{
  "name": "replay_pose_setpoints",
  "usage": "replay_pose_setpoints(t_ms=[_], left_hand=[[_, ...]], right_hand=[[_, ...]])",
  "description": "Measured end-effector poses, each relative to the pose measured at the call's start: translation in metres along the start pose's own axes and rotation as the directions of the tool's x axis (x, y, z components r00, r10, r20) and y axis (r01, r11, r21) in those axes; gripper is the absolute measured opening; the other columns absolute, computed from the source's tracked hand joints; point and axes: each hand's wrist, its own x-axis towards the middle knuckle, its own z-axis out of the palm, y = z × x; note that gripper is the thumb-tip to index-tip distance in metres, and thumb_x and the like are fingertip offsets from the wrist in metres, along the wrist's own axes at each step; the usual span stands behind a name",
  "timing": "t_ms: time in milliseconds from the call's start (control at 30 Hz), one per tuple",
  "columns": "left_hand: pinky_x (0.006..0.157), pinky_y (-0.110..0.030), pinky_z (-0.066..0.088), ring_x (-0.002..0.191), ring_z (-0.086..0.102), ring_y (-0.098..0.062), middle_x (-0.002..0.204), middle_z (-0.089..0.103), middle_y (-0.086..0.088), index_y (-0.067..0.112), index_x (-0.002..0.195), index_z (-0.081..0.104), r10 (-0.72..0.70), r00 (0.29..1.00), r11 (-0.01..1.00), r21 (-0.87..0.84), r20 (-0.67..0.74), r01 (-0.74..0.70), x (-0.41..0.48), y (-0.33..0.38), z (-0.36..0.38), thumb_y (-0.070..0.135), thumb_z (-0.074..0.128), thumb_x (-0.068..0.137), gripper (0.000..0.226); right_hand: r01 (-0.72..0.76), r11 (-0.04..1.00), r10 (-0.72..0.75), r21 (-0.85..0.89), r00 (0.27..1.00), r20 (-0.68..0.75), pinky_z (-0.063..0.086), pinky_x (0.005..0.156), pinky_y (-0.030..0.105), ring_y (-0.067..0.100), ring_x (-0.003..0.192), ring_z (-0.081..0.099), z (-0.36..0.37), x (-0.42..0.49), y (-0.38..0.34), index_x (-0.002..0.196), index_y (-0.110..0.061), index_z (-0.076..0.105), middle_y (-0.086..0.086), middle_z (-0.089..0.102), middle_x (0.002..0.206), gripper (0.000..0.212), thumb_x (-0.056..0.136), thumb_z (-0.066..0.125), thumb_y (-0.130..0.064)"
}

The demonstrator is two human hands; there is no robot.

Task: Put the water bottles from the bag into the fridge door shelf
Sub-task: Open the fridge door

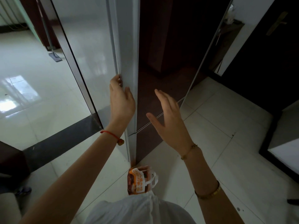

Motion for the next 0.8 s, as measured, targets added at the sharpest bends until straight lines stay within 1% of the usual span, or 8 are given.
replay_pose_setpoints(t_ms=[100, 267, 367, 467, 600, 667, 733, 800], left_hand=[[0.107, -0.034, 0.048, 0.128, 0.052, -0.019, 0.141, 0.049, -0.011, 0.008, 0.142, 0.035, 0.021, 1.0, 1.0, -0.017, -0.001, -0.021, -0.004, -0.001, 0.002, 0.012, 0.041, 0.102, 0.041], [0.078, -0.012, 0.044, 0.1, 0.057, -0.015, 0.114, 0.058, -0.009, 0.012, 0.117, 0.048, 0.104, 0.993, 0.993, -0.062, 0.052, -0.1, -0.034, 0.0, 0.005, 0.013, 0.041, 0.102, 0.017], [0.079, -0.011, 0.047, 0.097, 0.06, -0.011, 0.107, 0.061, -0.002, 0.018, 0.108, 0.053, 0.179, 0.977, 0.981, -0.098, 0.116, -0.169, -0.052, 0.001, 0.007, 0.014, 0.045, 0.102, 0.011], [0.088, -0.012, 0.051, 0.098, 0.065, -0.01, 0.105, 0.065, 0.0, 0.012, 0.109, 0.061, 0.343, 0.915, 0.935, -0.166, 0.212, -0.312, -0.065, 0.001, 0.011, 0.008, 0.051, 0.098, 0.015], [0.089, -0.011, 0.052, 0.099, 0.067, 0.0, 0.109, 0.067, 0.007, 0.012, 0.112, 0.066, 0.48, 0.797, 0.876, -0.256, 0.367, -0.409, -0.075, 0.01, 0.02, 0.01, 0.053, 0.093, 0.023], [0.087, -0.005, 0.049, 0.096, 0.066, 0.009, 0.107, 0.066, 0.012, 0.01, 0.114, 0.067, 0.504, 0.75, 0.863, -0.262, 0.427, -0.431, -0.081, 0.016, 0.025, 0.004, 0.053, 0.093, 0.026], [0.085, -0.003, 0.048, 0.095, 0.066, 0.011, 0.105, 0.067, 0.012, 0.01, 0.113, 0.068, 0.543, 0.714, 0.839, -0.263, 0.442, -0.476, -0.086, 0.023, 0.031, 0.001, 0.052, 0.093, 0.028], [0.086, -0.004, 0.048, 0.093, 0.064, 0.012, 0.103, 0.068, 0.011, 0.01, 0.109, 0.07, 0.59, 0.703, 0.807, -0.265, 0.398, -0.527, -0.092, 0.032, 0.036, 0.01, 0.05, 0.094, 0.025]], right_hand=[[-0.011, 1.0, 0.011, 0.019, 1.0, -0.012, 0.029, 0.12, 0.04, 0.016, 0.147, 0.023, 0.002, -0.003, -0.001, 0.153, -0.019, 0.026, 0.001, 0.029, 0.158, 0.066, 0.097, 0.052, -0.042], [-0.006, 1.0, 0.007, 0.019, 0.997, -0.074, 0.028, 0.121, 0.038, 0.016, 0.146, 0.026, 0.003, -0.01, 0.0, 0.153, -0.018, 0.026, 0.001, 0.029, 0.157, 0.066, 0.098, 0.052, -0.042], [-0.02, 0.999, 0.027, 0.046, 0.985, -0.171, 0.029, 0.118, 0.029, 0.014, 0.143, 0.031, 0.002, -0.024, 0.001, 0.151, -0.016, 0.029, 0.002, 0.033, 0.154, 0.063, 0.097, 0.053, -0.04], [-0.05, 0.996, 0.068, 0.069, 0.955, -0.288, 0.031, 0.114, 0.021, 0.014, 0.138, 0.037, 0.004, -0.04, 0.0, 0.148, -0.014, 0.031, 0.006, 0.039, 0.149, 0.062, 0.096, 0.054, -0.037], [-0.096, 0.984, 0.156, 0.149, 0.872, -0.464, 0.038, 0.11, 0.017, 0.013, 0.131, 0.046, 0.001, -0.055, 0.004, 0.145, -0.01, 0.035, 0.007, 0.044, 0.143, 0.061, 0.093, 0.061, -0.029], [-0.135, 0.98, 0.191, 0.143, 0.824, -0.534, 0.043, 0.106, 0.018, 0.009, 0.128, 0.047, -0.005, -0.063, 0.009, 0.145, -0.012, 0.035, 0.005, 0.045, 0.141, 0.062, 0.093, 0.066, -0.026], [-0.184, 0.978, 0.208, 0.102, 0.779, -0.591, 0.047, 0.102, 0.022, 0.01, 0.126, 0.048, -0.013, -0.069, 0.016, 0.144, -0.014, 0.036, 0.004, 0.046, 0.139, 0.064, 0.091, 0.068, -0.03], [-0.224, 0.973, 0.202, 0.049, 0.74, -0.642, 0.048, 0.102, 0.029, 0.015, 0.125, 0.049, -0.023, -0.072, 0.024, 0.141, -0.012, 0.038, 0.006, 0.049, 0.136, 0.062, 0.091, 0.068, -0.032]])
